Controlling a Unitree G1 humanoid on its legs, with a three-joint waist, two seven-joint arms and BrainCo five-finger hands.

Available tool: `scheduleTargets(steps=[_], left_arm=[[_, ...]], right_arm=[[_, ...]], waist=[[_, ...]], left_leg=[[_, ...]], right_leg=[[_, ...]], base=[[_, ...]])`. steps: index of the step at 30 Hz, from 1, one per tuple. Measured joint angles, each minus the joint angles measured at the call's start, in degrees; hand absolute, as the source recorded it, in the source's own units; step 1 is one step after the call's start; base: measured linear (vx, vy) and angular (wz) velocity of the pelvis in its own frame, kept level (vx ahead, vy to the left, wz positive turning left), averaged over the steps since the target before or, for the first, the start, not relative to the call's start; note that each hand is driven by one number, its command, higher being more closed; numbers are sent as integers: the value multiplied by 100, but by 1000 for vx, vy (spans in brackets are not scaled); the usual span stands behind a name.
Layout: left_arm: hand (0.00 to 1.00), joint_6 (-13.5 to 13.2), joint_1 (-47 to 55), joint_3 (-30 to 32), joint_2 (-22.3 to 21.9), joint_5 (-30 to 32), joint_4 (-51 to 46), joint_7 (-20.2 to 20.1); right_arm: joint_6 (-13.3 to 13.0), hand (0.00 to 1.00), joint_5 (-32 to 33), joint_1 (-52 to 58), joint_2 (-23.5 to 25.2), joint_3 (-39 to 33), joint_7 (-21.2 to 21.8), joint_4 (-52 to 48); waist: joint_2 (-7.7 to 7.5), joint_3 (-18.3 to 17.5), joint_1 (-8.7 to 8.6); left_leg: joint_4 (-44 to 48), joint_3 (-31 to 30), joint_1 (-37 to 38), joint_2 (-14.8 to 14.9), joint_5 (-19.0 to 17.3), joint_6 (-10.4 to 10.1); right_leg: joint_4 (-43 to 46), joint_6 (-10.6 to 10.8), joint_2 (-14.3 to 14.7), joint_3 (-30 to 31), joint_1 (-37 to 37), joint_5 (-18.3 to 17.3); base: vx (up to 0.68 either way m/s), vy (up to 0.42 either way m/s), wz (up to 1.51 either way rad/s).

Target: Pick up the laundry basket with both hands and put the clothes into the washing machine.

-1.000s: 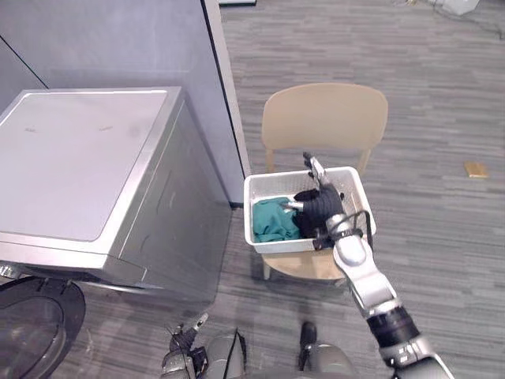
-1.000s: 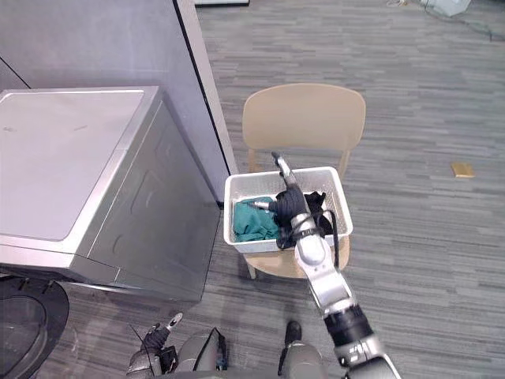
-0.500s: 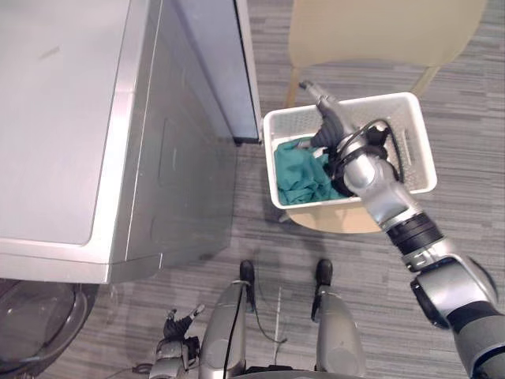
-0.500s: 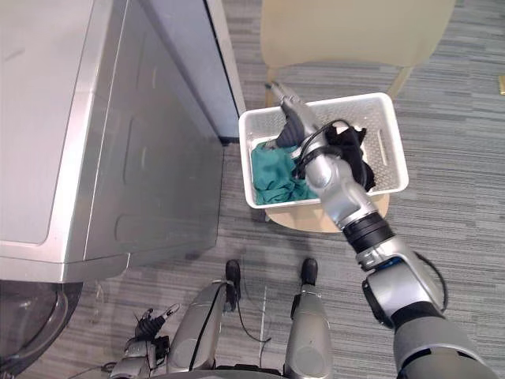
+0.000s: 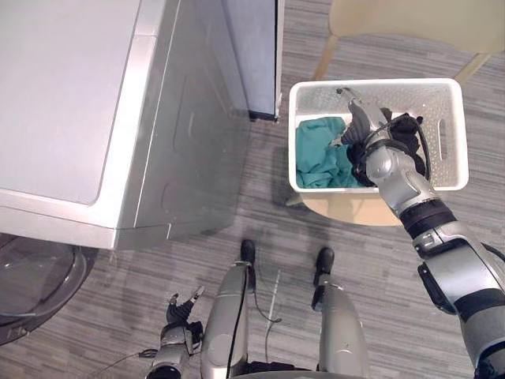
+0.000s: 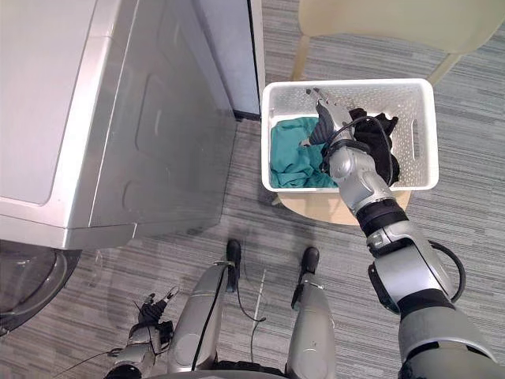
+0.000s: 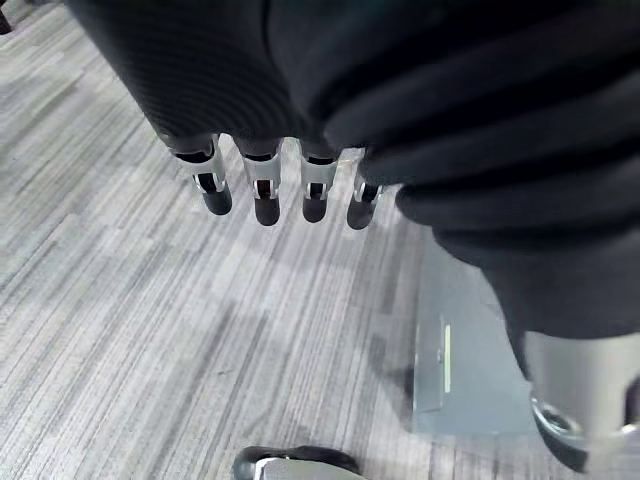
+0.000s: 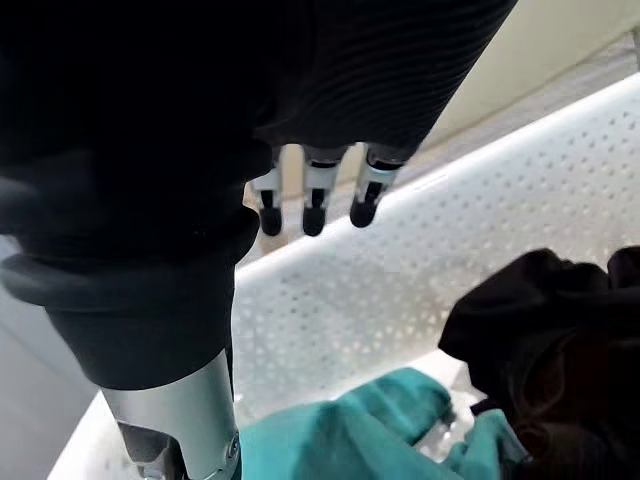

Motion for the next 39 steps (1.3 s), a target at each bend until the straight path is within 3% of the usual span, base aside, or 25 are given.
scheduleTargets(steps=[4,16,28,36,37,39], left_arm=[[0,-2,-37,8,-40,-6,24,22],[0,-154,-254,-233,27,-348,-157,123],[0,-264,-346,-249,-85,-628,-565,126],[0,-279,-505,-105,-258,-725,-948,251],[0,-299,-533,-102,-317,-781,-1067,259],[0,-322,-616,-108,-384,-827,-1060,262]], right_arm=[[71,0,-4,31,169,-213,-52,353],[140,0,7,-74,257,-492,-190,1034],[189,0,333,-324,193,-850,-421,1286],[191,0,449,-581,99,-776,-780,960],[192,100,438,-585,73,-768,-802,901],[194,100,431,-584,81,-761,-819,895]], waist=[[-1,1,138],[-12,7,208],[37,69,439],[83,156,454],[83,156,449],[83,156,443]], left_leg=[[-129,-23,28,4,91,-50],[-338,-139,-129,10,219,-80],[-483,-351,-918,0,482,-161],[-414,-587,-1457,-44,589,-210],[-425,-609,-1505,-59,610,-214],[-421,-631,-1519,-65,614,-216]], right_leg=[[-29,-7,15,-4,-25,3],[-239,-103,65,-143,-85,83],[-1,-169,27,-401,-936,61],[522,-231,-101,-629,-1501,-175],[577,-240,-124,-657,-1560,-189],[587,-243,-131,-686,-1560,-202]], base=[[49,-40,4],[-7,-10,4],[12,-21,7],[1,-8,15],[29,-7,11],[18,-5,8]])
